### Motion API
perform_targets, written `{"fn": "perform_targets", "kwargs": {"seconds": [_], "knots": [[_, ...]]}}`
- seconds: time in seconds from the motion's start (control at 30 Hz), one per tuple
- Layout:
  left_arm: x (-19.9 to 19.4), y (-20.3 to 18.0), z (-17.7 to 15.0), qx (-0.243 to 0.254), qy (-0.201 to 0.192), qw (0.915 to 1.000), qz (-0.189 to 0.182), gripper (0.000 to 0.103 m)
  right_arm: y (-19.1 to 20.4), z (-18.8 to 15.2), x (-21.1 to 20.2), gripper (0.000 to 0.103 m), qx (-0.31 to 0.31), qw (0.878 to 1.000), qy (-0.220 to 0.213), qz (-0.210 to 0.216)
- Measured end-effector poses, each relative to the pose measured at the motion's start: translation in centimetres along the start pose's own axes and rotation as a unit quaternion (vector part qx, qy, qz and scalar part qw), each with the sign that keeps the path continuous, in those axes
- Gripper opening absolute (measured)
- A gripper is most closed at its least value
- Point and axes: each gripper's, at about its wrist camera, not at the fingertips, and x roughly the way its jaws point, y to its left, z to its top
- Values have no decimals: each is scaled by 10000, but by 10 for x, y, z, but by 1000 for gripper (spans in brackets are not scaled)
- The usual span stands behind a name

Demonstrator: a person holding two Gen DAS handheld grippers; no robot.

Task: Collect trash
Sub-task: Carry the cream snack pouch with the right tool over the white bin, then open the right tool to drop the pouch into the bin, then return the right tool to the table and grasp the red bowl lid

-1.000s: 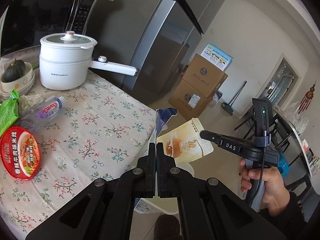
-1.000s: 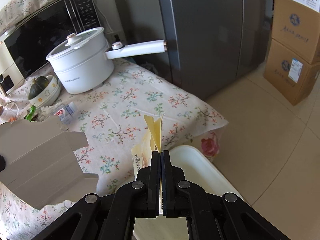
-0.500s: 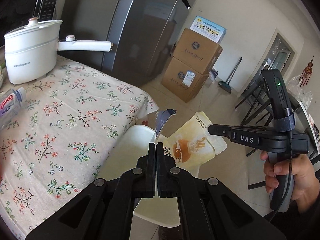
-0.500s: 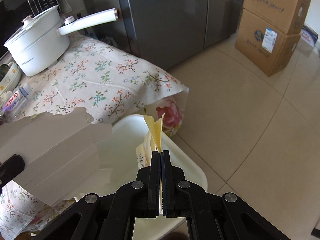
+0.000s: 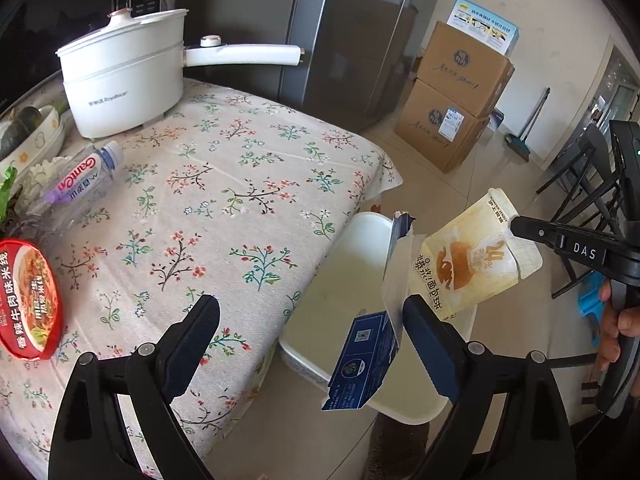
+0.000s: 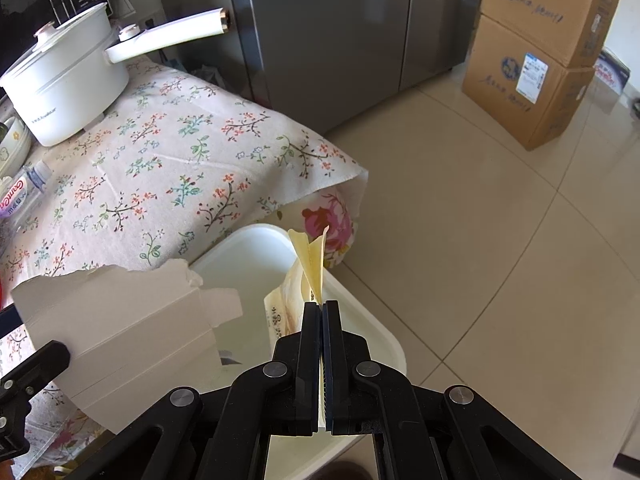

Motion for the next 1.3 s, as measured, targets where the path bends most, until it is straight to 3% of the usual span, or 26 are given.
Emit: {"fn": "perform_targets", "kwargs": {"seconds": [0.4,0.6,0.87,0.9,0.93,1.0,1.3], "knots": [[11,-7,-3,24,135,9998,-174,97,2,3,-17,0,-28,9996,-270,-96],[0,5,-4,-72,137,9998,-90,103,7,3,-4,0,-85,9999,-19,57],[-27,29,-11,46,-119,9987,501,103,24,3,27,3,-100,9992,344,167],[-31,31,-12,72,-148,9983,551,103,25,5,29,12,-33,9989,421,199],[-34,32,-12,91,-165,9981,583,103,25,5,30,34,37,9987,457,210],[-39,36,-14,121,-200,9976,648,103,28,7,25,62,149,9989,336,289],[-59,57,-21,44,-263,9962,825,103,57,13,13,68,53,9985,209,511]]}}
